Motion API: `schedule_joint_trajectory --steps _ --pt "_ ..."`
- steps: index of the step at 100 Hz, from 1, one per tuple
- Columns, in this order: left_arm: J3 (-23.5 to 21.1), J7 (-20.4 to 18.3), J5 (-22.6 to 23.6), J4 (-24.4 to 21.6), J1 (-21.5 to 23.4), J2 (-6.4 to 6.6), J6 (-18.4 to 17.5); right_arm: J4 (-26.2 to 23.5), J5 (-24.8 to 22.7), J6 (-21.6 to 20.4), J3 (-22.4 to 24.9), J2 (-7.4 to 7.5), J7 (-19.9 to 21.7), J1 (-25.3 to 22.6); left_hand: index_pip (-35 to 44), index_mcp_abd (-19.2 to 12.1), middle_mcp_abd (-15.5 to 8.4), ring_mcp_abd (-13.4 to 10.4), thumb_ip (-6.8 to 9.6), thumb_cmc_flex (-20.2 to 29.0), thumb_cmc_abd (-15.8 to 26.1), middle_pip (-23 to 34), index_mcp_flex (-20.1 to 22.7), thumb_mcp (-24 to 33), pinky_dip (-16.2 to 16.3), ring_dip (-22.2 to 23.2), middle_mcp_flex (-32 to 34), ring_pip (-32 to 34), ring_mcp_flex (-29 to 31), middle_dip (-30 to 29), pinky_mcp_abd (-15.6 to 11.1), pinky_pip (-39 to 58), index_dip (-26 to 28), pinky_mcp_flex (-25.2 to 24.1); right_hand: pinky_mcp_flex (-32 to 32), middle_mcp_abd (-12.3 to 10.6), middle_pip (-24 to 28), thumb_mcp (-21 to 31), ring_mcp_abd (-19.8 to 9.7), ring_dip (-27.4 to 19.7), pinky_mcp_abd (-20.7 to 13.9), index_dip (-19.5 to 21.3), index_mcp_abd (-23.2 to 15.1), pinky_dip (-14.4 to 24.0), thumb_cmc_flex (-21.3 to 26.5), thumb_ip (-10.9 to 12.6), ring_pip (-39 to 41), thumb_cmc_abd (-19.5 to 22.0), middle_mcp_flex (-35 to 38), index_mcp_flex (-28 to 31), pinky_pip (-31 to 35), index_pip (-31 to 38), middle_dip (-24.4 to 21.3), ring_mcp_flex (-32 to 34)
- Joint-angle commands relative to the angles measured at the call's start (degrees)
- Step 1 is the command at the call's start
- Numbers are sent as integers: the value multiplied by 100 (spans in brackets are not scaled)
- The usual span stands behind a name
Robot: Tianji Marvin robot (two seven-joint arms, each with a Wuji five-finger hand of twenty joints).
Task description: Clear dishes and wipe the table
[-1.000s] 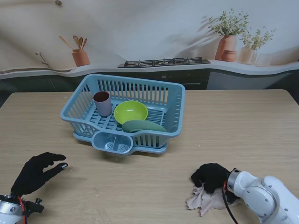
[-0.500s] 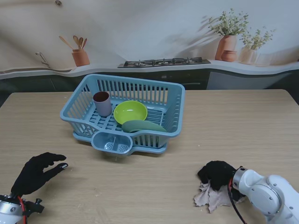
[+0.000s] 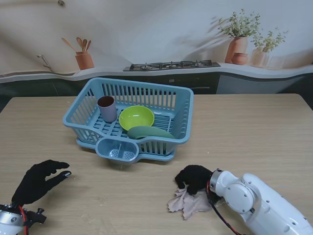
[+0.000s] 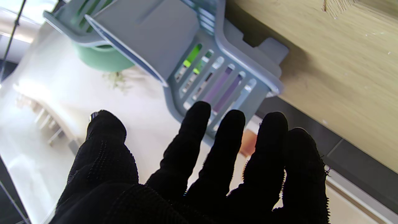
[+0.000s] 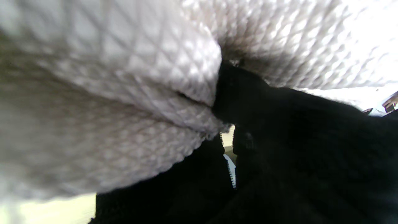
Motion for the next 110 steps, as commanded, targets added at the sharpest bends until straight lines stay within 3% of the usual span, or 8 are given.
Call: schedule_joint_trajectory --steps 1,13,26,55,78,92,110 --pt "3 -42 -13 -9 13 -19 -9 428 -55 63 -267 -130 259 -210 -78 2 65 169 126 -131 122 8 17 -148 -65 -14 -77 59 -6 -108 35 17 35 -79 -34 -126 -1514 -215 20 -40 -418 -183 390 -45 589 163 -905 390 -276 113 -162 -236 -93 -189" --pt "-1 -28 -14 -13 20 -23 -15 484 -48 112 -375 -141 207 -102 -78 -1 63 175 125 -138 114 9 17 -154 -65 -15 -78 56 -8 -108 35 17 35 -79 -29 -130 -1515 -218 22 -40 -417 -182 390 -45 589 164 -904 390 -276 113 -161 -237 -93 -186" --pt "-10 -14 -8 -7 22 -26 -33 539 -349 1 -168 -127 155 -172 -79 -4 59 174 126 -136 126 9 15 -150 -65 -16 -84 54 -14 -107 35 17 35 -79 -29 -120 -1517 -219 19 -42 -414 -181 390 -46 589 165 -904 396 -281 114 -159 -238 -94 -189" --pt "-25 -22 3 0 26 -24 -54 348 -1178 -512 1128 -67 263 -930 -79 -1 63 174 126 -133 116 6 12 -151 -65 -15 -80 56 -7 -109 33 17 35 -79 -24 -102 -1507 -226 22 -51 -416 -181 414 -46 583 163 -890 425 -298 87 -144 -248 -100 -193" --pt "-27 -29 3 9 25 -23 -75 76 -1798 -844 1946 -107 -105 -1458 -77 -6 61 175 125 -134 117 7 16 -152 -66 -13 -79 58 -6 -109 31 17 37 -80 54 26 -1417 -405 30 -54 -443 -172 594 -37 573 146 -749 570 -425 -118 -23 -254 -148 -200" --pt "-28 -34 -11 14 33 -24 -102 -107 -2041 -779 2008 -146 -411 -1643 -76 -2 59 175 125 -134 118 7 18 -152 -66 -13 -75 59 -4 -109 32 17 37 -80 176 131 -1279 -526 30 -80 -443 -236 740 -57 564 160 -607 603 -468 -196 104 -215 -272 -146" --pt "-32 -8 -43 4 115 -39 -140 -380 -2143 -421 1707 -178 -576 -1746 -77 -4 60 175 125 -135 117 9 17 -153 -66 -13 -80 56 -13 -107 21 17 37 -84 294 255 -1175 -577 63 -83 -396 -273 884 -92 565 171 -518 582 -475 -230 198 -179 -357 -78"
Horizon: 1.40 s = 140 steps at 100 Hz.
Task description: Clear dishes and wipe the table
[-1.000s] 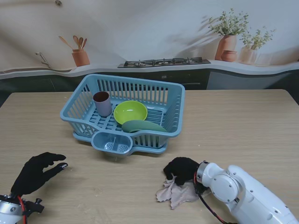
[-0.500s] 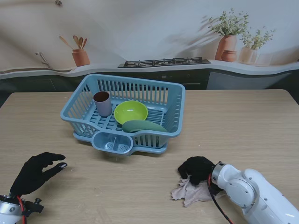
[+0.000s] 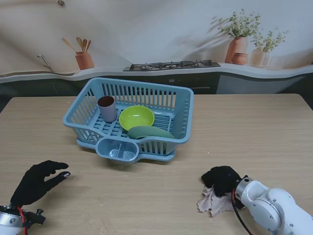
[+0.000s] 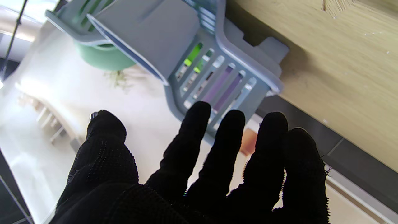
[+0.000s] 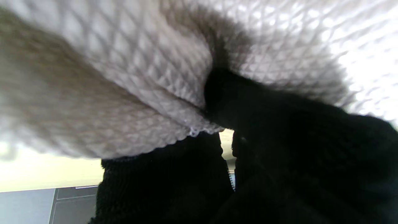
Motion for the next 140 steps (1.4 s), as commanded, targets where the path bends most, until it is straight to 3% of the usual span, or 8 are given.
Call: schedule_joint_trajectory --steps 1,19,46,58,76,115,140 --pt "-7 -41 -31 -19 93 -37 -65 162 -68 52 -279 -47 222 -202 -77 -6 61 175 125 -132 121 8 18 -150 -66 -13 -81 56 -14 -108 21 17 37 -84 255 90 -664 -489 33 -27 -368 -405 732 2 324 118 245 182 -172 63 321 -695 -579 97" --pt "-52 116 27 -21 219 -79 -247 -16 108 276 -934 -33 351 14 -76 1 62 177 124 -134 114 8 19 -154 -66 -16 -66 54 -1 -109 24 20 37 -80 316 135 -617 -497 48 -34 -336 -414 793 -25 333 114 279 158 -158 67 365 -686 -613 142" --pt "-80 297 220 33 240 -103 -312 -8 380 804 -2100 -5 525 727 -74 -5 65 173 123 -135 121 4 22 -155 -65 -16 -69 53 0 -111 30 21 38 -75 340 166 -610 -490 73 -36 -300 -421 821 -52 350 113 295 118 -119 99 406 -694 -659 182" --pt "-66 243 196 24 222 -89 -260 83 413 840 -2297 6 560 928 -76 -3 63 170 124 -130 118 4 19 -153 -64 -17 -70 51 -3 -111 30 21 38 -75 350 143 -608 -493 53 -35 -301 -418 795 -62 341 112 294 124 -113 107 413 -695 -664 191" --pt "-38 148 141 18 178 -68 -181 85 208 687 -1966 26 630 774 -77 3 54 177 125 -126 120 7 19 -151 -64 -14 -71 57 -3 -109 30 21 37 -75 334 149 -603 -485 56 -29 -313 -411 795 -75 340 114 297 123 -114 108 416 -699 -658 183" --pt "-35 89 109 30 164 -57 -197 0 -774 -217 -303 60 650 -68 -76 -7 75 177 124 -130 123 5 18 -153 -66 -15 -76 55 -3 -110 32 16 37 -77 300 139 -582 -472 47 -22 -313 -381 792 -87 341 116 304 138 -134 95 421 -690 -650 166" --pt "-30 69 105 18 186 -53 -200 -36 -794 -228 -199 49 618 -109 -77 -4 61 174 124 -129 124 6 17 -153 -66 -15 -77 56 1 -109 32 16 37 -77 287 149 -581 -460 60 -21 -317 -375 799 -85 345 116 308 126 -137 96 429 -690 -654 157"
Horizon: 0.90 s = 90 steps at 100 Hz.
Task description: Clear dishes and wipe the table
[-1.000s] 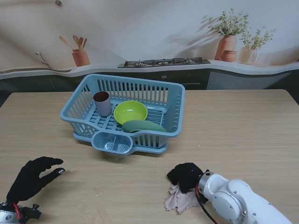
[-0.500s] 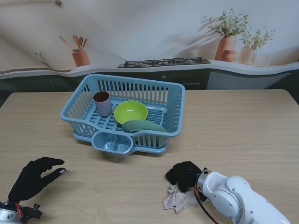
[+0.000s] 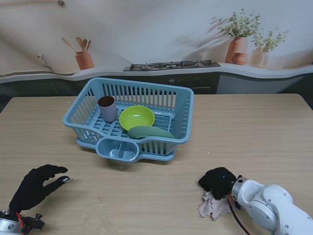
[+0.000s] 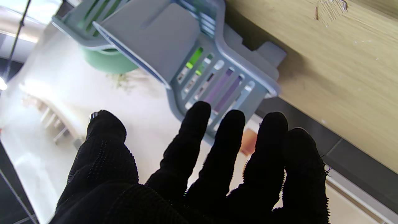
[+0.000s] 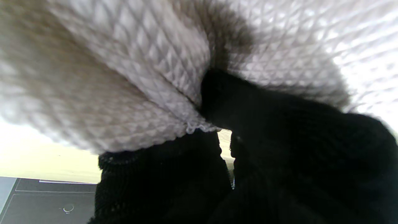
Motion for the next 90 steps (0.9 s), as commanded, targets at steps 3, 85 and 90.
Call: schedule_joint_trajectory --steps 3,85,90 --pt "11 -101 -26 -25 36 7 -9 274 42 84 -159 30 242 -98 -76 -8 62 173 124 -129 121 8 19 -154 -66 -16 -72 52 -5 -108 32 16 37 -77 153 61 -443 -327 -24 -12 -455 -453 662 -45 174 52 194 120 -116 113 304 -819 -322 108" --pt "-24 86 -5 -33 149 -48 -139 474 1579 1197 -2700 32 640 1593 -75 -5 45 165 124 -129 124 9 21 -154 -64 -14 -67 56 2 -109 36 17 38 -73 153 29 -455 -329 -47 -32 -440 -446 628 -38 167 54 199 123 -101 131 309 -831 -326 116" --pt "-25 93 2 -36 149 -48 -136 452 1498 1149 -2520 36 647 1457 -75 -13 58 164 122 -135 124 6 20 -157 -64 -15 -70 55 0 -110 33 17 37 -73 147 32 -453 -324 -43 -33 -442 -445 631 -38 170 56 198 126 -100 131 306 -831 -322 107"
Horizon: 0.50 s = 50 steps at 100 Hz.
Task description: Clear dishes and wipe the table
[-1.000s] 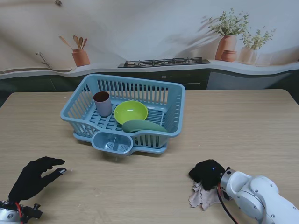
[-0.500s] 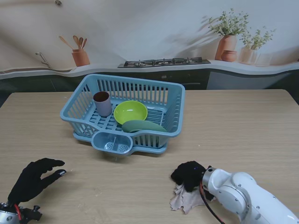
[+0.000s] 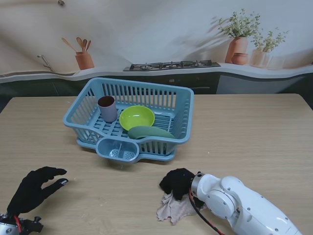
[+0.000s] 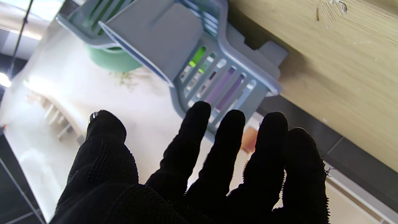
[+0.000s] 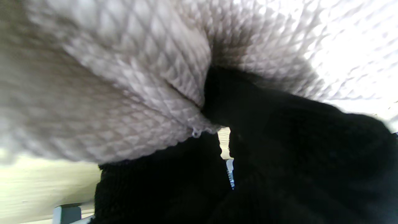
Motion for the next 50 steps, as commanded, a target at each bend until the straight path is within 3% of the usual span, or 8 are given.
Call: schedule_joint_trajectory --steps 1,29,50 --pt "2 -62 -10 -53 37 -31 20 155 -173 -58 164 70 145 -305 -76 -9 60 164 123 -131 124 6 20 -155 -64 -15 -70 55 0 -110 33 17 37 -73 133 31 -722 -156 -33 -32 -448 -301 478 -36 163 -19 129 176 -117 114 238 -462 -481 81" --pt "-8 -75 -2 -58 35 -28 12 87 -950 -611 1549 80 60 -1261 -75 -8 54 173 123 -127 125 6 20 -155 -65 -15 -71 54 -2 -110 32 17 38 -73 112 36 -722 -143 -26 -34 -453 -299 478 -35 167 -19 133 171 -122 114 228 -464 -469 69" --pt "-16 -38 31 -51 37 -34 -21 135 -1415 -965 2257 83 -43 -1579 -75 -7 56 171 122 -134 130 6 19 -157 -65 -16 -68 53 0 -110 32 17 39 -73 71 43 -726 -131 -13 -32 -439 -295 494 -26 169 -20 139 169 -130 113 220 -466 -462 58"
